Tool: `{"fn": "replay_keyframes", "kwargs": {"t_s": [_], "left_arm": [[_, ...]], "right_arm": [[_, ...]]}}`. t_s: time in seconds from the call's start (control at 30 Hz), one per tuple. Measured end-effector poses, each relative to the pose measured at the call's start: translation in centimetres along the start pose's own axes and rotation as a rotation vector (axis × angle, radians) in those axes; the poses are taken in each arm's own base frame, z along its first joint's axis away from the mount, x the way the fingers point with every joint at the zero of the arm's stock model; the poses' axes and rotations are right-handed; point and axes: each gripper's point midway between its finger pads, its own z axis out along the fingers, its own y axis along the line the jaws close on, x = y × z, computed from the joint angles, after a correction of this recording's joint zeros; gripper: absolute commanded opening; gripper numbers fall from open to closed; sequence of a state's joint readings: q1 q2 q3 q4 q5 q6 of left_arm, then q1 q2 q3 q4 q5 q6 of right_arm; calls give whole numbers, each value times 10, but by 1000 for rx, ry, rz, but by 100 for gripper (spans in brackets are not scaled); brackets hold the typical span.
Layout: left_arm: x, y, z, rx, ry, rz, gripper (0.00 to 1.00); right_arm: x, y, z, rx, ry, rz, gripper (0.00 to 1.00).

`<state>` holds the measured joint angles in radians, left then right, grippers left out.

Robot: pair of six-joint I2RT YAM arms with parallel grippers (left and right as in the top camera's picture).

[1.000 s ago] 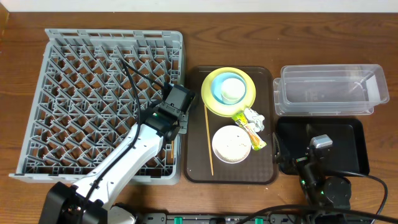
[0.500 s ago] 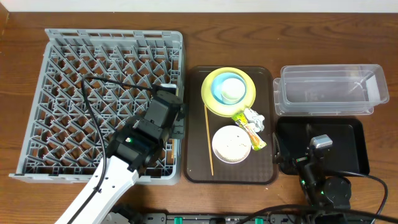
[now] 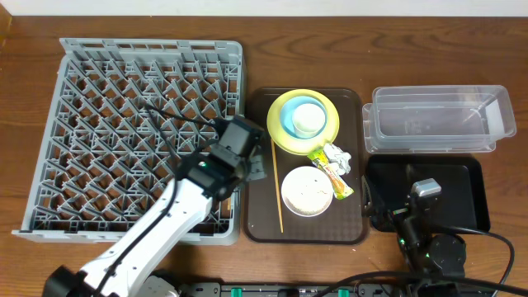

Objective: Sort waste into correct bins and load items into the dishwasher

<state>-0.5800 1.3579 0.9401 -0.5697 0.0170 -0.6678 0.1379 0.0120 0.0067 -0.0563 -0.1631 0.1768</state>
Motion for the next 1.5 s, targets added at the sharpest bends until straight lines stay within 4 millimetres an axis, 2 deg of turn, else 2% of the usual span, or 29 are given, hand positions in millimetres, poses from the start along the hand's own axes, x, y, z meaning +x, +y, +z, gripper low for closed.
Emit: {"fn": "replay_keyframes", "kwargs": {"t_s": [0.1,0.3,0.5,0.77,0.83,0.9,1.5], "left_arm": [[9,-14,4,28,21,23,30],[25,-37,3,66,21,94,34],[32,-44,10,43,5,144,35],[40,-36,40,-36,34,106,33],[40,-35,47,-47,35,95,24],[41,-34,52,-56,38,87,19],[34,-28,52,-91,-4,59,19]], "right_arm": [[0,0,0,0,0,0,99],[0,0,0,0,0,0,99],[0,0,0,0,0,0,99],[0,0,0,0,0,0,99],[0,0,0,0,0,0,99],[0,0,0,0,0,0,99],[0,0,0,0,0,0,99]]}}
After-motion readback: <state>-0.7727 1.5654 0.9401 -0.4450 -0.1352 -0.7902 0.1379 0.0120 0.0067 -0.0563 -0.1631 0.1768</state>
